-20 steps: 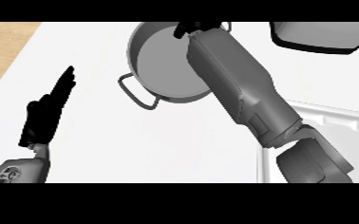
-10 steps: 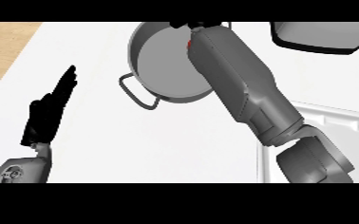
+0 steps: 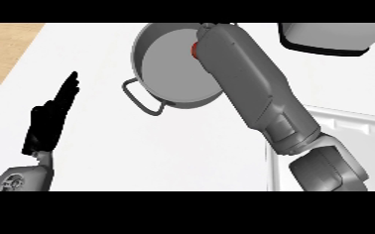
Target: Pick the tomato from the tray and place it in the pot
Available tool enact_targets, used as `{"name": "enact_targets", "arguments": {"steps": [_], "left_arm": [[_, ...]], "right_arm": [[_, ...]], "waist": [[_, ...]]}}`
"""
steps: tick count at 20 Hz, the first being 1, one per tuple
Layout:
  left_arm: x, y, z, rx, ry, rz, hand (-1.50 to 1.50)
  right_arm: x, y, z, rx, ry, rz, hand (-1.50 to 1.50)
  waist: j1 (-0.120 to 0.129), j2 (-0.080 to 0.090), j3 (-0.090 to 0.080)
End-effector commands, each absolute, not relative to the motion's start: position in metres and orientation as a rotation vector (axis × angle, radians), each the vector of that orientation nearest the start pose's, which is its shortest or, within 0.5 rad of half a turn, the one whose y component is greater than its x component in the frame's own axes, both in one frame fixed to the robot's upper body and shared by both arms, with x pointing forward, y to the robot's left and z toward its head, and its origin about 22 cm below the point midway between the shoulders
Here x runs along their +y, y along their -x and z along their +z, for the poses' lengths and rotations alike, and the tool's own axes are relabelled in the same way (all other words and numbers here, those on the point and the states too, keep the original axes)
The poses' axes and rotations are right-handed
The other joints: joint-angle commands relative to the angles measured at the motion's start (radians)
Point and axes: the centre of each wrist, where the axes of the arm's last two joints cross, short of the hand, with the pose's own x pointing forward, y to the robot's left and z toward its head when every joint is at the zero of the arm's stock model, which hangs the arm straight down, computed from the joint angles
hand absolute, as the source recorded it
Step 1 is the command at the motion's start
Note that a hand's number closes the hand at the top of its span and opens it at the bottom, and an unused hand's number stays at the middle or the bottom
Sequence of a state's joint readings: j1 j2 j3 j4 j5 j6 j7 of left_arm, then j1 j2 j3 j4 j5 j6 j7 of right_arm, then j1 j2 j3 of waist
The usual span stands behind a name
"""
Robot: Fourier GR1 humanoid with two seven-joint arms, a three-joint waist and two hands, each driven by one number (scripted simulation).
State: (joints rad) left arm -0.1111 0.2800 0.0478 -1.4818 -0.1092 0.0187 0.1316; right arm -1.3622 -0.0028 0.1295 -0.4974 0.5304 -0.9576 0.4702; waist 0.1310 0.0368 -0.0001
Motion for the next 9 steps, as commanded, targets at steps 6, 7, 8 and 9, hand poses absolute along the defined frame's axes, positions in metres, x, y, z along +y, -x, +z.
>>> {"name": "enact_targets", "arguments": {"steps": [6, 7, 8, 9], "left_arm": [[0.310, -0.247, 0.015, -1.405, -0.392, -0.184, 0.00], [0.317, -0.251, 0.023, -1.398, -0.397, -0.196, 0.00], [0.320, -0.251, 0.009, -1.390, -0.396, -0.200, 0.00], [0.313, -0.248, 0.012, -1.388, -0.406, -0.170, 0.00]], "right_arm": [[-0.027, -0.423, 0.162, -1.811, 0.664, -0.102, -1.50], [-0.018, -0.413, 0.155, -1.793, 0.647, -0.098, -1.50], [-0.027, -0.412, 0.143, -1.815, 0.641, -0.105, -1.50], [-0.015, -0.402, 0.149, -1.815, 0.609, -0.102, -1.50]], "waist": [[-0.058, -0.025, 0.000], [-0.066, -0.031, 0.000], [-0.076, -0.027, 0.000], [-0.094, -0.036, 0.000]]}}
